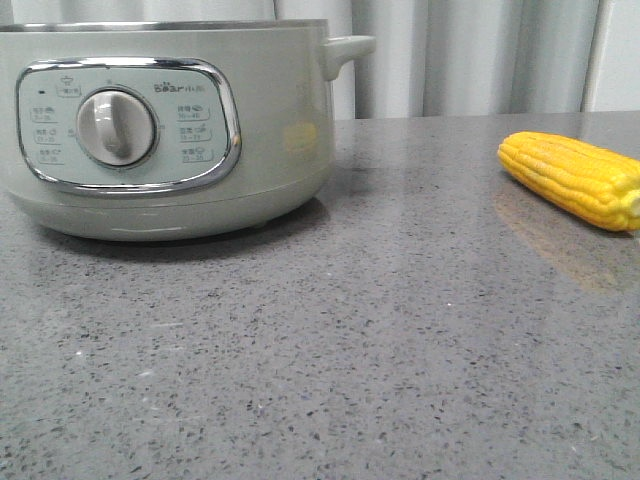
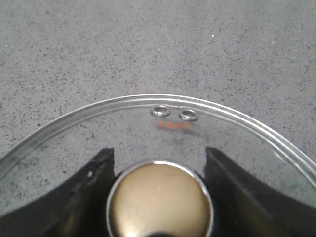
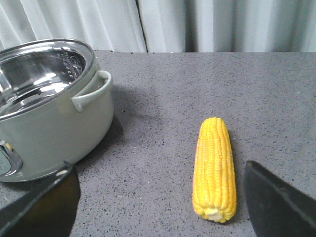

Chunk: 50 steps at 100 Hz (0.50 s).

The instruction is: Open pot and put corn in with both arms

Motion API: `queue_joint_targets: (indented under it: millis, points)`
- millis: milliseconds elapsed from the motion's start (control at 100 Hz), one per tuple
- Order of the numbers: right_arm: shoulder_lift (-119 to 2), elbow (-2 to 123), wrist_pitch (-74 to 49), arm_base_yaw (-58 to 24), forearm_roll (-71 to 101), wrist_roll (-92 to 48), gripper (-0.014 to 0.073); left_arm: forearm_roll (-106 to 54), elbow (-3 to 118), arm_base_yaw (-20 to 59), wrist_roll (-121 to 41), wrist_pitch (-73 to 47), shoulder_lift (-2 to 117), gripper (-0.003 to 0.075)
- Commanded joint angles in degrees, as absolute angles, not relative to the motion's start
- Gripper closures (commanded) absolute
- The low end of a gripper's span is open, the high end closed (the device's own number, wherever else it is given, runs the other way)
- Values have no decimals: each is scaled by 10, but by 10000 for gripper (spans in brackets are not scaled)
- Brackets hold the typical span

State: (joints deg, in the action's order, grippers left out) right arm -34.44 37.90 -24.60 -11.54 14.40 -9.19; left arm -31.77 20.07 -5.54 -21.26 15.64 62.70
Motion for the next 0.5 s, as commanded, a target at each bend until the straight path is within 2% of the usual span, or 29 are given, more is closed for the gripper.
queue_joint_targets:
  millis: [0, 200, 490]
  points:
    - [-365, 398, -201, -113, 142, -98, 6, -318, 219, -56, -207, 176, 621, 288]
    - [-467, 398, -161, -113, 136, -98, 6, -318, 245, -56, -207, 153, 558, 277]
    - [-711, 398, -41, -107, 137, -98, 6, -318, 299, -56, -207, 39, 362, 277]
